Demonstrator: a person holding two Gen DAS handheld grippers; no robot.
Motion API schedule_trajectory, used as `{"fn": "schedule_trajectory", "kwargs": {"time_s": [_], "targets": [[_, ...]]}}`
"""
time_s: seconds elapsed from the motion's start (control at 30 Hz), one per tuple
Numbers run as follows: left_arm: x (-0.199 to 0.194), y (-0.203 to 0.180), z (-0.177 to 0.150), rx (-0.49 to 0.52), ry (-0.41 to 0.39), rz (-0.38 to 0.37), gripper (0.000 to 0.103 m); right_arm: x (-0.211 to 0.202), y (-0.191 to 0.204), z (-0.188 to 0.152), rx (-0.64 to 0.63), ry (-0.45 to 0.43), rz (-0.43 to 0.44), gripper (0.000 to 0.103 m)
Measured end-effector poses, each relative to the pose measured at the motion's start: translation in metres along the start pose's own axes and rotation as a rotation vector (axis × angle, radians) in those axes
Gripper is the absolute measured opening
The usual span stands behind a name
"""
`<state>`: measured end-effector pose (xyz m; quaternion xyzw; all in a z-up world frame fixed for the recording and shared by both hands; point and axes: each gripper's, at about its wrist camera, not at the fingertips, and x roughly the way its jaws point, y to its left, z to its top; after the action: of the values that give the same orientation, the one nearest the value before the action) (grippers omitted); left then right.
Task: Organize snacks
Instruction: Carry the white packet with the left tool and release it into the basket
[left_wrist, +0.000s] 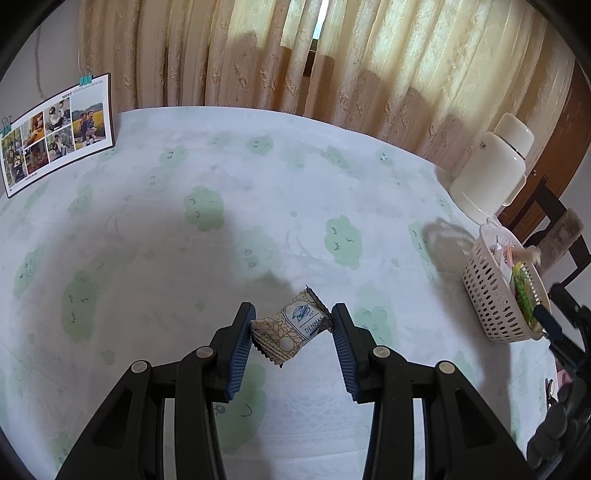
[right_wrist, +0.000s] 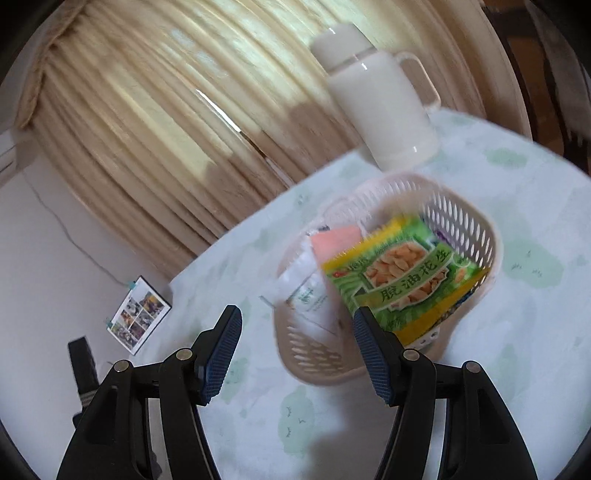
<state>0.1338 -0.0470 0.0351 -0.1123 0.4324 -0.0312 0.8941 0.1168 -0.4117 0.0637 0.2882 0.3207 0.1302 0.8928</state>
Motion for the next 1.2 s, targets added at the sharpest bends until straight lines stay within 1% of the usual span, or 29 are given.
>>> {"fn": "schedule_trajectory", "kwargs": {"time_s": [0.13, 0.27, 0.3, 0.43, 0.53, 0.6, 0.67, 0.77, 0.83, 1.03, 1.2], "targets": [[-0.002, -0.001, 0.0, 0.007, -0.002, -0.004, 0.038, 0.011, -0.006, 0.014, -0.031, -0.008, -0.09, 0.064], [-0.003, -0.005, -0.001, 0.019, -0.006, -0.011, 0.038, 0.015, -0.012, 0.025, -0.047, -0.027, -0.116, 0.064], [-0.003, -0.005, -0.001, 0.023, -0.006, -0.013, 0.038, 0.015, -0.013, 0.025, -0.049, -0.031, -0.114, 0.064], [-0.005, -0.012, -0.003, 0.049, -0.015, -0.046, 0.038, 0.004, -0.018, 0.017, -0.05, -0.088, -0.042, 0.064], [-0.009, -0.022, -0.006, 0.088, -0.039, -0.073, 0.038, -0.004, -0.017, 0.013, -0.054, -0.132, -0.036, 0.064], [-0.011, -0.029, -0.008, 0.114, -0.053, -0.095, 0.038, -0.011, -0.013, 0.013, -0.076, -0.178, -0.068, 0.064], [-0.013, -0.038, -0.01, 0.142, -0.064, -0.123, 0.038, -0.02, -0.006, 0.011, -0.112, -0.239, -0.143, 0.064], [-0.017, -0.052, -0.012, 0.185, -0.079, -0.142, 0.038, -0.03, 0.001, 0.006, -0.155, -0.327, -0.298, 0.064], [-0.018, -0.06, -0.012, 0.206, -0.073, -0.157, 0.038, -0.034, -0.002, 0.006, -0.137, -0.356, -0.352, 0.066], [-0.024, -0.111, -0.006, 0.302, -0.065, -0.223, 0.038, -0.05, -0.024, 0.013, -0.006, -0.38, -0.368, 0.067], [-0.024, -0.16, -0.003, 0.385, -0.071, -0.294, 0.038, -0.046, -0.028, 0.014, 0.022, -0.356, -0.367, 0.068]]}}
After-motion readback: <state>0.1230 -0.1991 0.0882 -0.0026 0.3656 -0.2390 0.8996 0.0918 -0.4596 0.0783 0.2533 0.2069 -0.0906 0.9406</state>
